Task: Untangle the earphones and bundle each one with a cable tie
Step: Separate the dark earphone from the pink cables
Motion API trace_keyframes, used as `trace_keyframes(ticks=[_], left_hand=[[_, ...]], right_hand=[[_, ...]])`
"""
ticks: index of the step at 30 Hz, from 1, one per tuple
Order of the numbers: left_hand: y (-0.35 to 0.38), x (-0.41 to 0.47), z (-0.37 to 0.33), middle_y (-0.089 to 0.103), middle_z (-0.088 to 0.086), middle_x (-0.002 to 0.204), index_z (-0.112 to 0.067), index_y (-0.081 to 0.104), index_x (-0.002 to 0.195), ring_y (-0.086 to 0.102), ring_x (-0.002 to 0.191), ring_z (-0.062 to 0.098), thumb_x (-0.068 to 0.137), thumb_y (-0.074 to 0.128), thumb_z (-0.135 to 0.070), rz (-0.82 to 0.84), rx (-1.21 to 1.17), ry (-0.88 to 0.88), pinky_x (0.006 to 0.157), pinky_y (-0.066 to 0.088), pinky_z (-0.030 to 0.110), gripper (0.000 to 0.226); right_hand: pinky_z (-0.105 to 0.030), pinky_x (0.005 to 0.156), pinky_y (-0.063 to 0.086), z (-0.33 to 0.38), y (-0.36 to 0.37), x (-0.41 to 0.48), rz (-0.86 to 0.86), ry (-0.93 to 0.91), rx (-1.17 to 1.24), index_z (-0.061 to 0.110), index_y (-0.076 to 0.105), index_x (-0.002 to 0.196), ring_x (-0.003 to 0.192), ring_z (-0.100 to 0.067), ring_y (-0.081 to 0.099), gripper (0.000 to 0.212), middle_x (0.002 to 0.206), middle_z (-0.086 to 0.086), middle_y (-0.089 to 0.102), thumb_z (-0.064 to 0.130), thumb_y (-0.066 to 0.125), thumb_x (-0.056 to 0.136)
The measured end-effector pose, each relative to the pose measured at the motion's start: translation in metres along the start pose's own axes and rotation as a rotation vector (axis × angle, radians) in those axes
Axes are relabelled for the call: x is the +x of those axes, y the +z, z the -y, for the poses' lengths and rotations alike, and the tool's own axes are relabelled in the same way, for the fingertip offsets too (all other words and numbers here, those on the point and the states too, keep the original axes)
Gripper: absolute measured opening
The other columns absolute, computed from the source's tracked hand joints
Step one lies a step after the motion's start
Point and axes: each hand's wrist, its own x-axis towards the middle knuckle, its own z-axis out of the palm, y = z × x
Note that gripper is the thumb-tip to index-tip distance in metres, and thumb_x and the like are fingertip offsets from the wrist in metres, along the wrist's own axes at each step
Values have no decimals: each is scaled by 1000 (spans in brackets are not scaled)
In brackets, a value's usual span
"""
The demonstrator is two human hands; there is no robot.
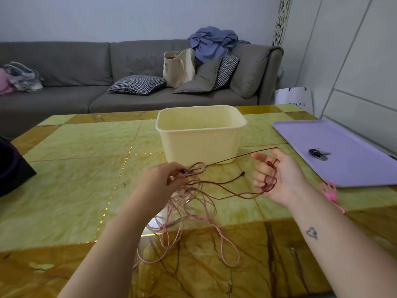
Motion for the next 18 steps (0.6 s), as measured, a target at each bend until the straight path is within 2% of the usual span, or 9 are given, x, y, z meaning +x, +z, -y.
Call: trace_keyframes(ticks=[2, 5, 7, 10, 12, 14, 15, 17, 18], left_hand=[[0, 2, 5, 61, -12, 79, -24, 66, 101, 54, 68, 0, 92, 58, -24, -26, 21, -42, 56, 36, 12, 12], [2, 4, 12, 60, -8, 77, -23, 65, 103, 53, 60, 5, 92, 58, -25, -71, -13, -99, 54, 41, 23, 13], [3, 5, 13, 60, -6, 74, -24, 64, 103, 55, 56, 10, 92, 58, -24, -98, -43, -149, 52, 46, 28, 13], [3, 6, 17, 60, -2, 76, -22, 61, 98, 61, 62, 18, 94, 55, -19, -123, -101, -217, 59, 53, 38, 8], [2, 7, 19, 59, 0, 70, -19, 64, 96, 57, 58, 20, 96, 49, -18, -161, -122, -246, 53, 44, 32, 15], [0, 8, 21, 53, 1, 60, -21, 64, 98, 40, 44, 15, 99, 41, -14, -188, -164, -278, 46, 29, 28, 24], [-1, 8, 21, 50, 1, 57, -22, 64, 98, 34, 40, 13, 99, 38, -12, -191, -195, -294, 44, 27, 26, 27], [-5, 7, 22, 42, 0, 53, -21, 64, 97, 33, 36, 11, 98, 35, -7, -172, -205, -316, 38, 28, 23, 32], [-7, 6, 24, 43, 2, 57, -21, 65, 97, 39, 39, 14, 98, 35, -6, -145, -174, -327, 38, 32, 22, 34]], right_hand=[[-20, 45, 21, 1, -5, 2, 4, 14, 136, 11, 69, 68, 37, -10, 19, 65, 38, 6, 20, 42, 22, 101], [-22, 48, 22, 1, -8, 5, -50, -72, 155, 14, 70, 94, 39, -9, 20, 52, 39, 7, 21, 35, 23, 101], [-21, 47, 23, -1, -8, 6, -115, -192, 13, 16, 67, 111, 39, -9, 21, 46, 40, 7, 23, 32, 25, 102], [-23, 51, 25, -7, -5, 4, -186, -422, -364, 25, 62, 120, 46, -10, 25, 40, 43, 9, 28, 29, 26, 102], [-23, 52, 24, -10, -3, 2, -201, -485, -434, 31, 59, 120, 49, -10, 25, 37, 44, 9, 30, 28, 28, 101], [-22, 51, 25, -11, -3, 1, -219, -507, -487, 35, 58, 118, 50, -10, 26, 35, 50, 7, 30, 28, 28, 101], [-21, 51, 27, -10, -4, 0, -236, -505, -552, 33, 59, 116, 51, -10, 27, 34, 54, 4, 30, 27, 29, 101], [-21, 55, 35, -10, -5, 0, -256, -485, -731, 23, 66, 106, 53, -11, 31, 36, 60, 1, 32, 23, 30, 100], [-24, 63, 40, -10, -5, -1, -252, -469, -823, 19, 68, 100, 54, -12, 35, 37, 61, 0, 35, 20, 31, 99]])
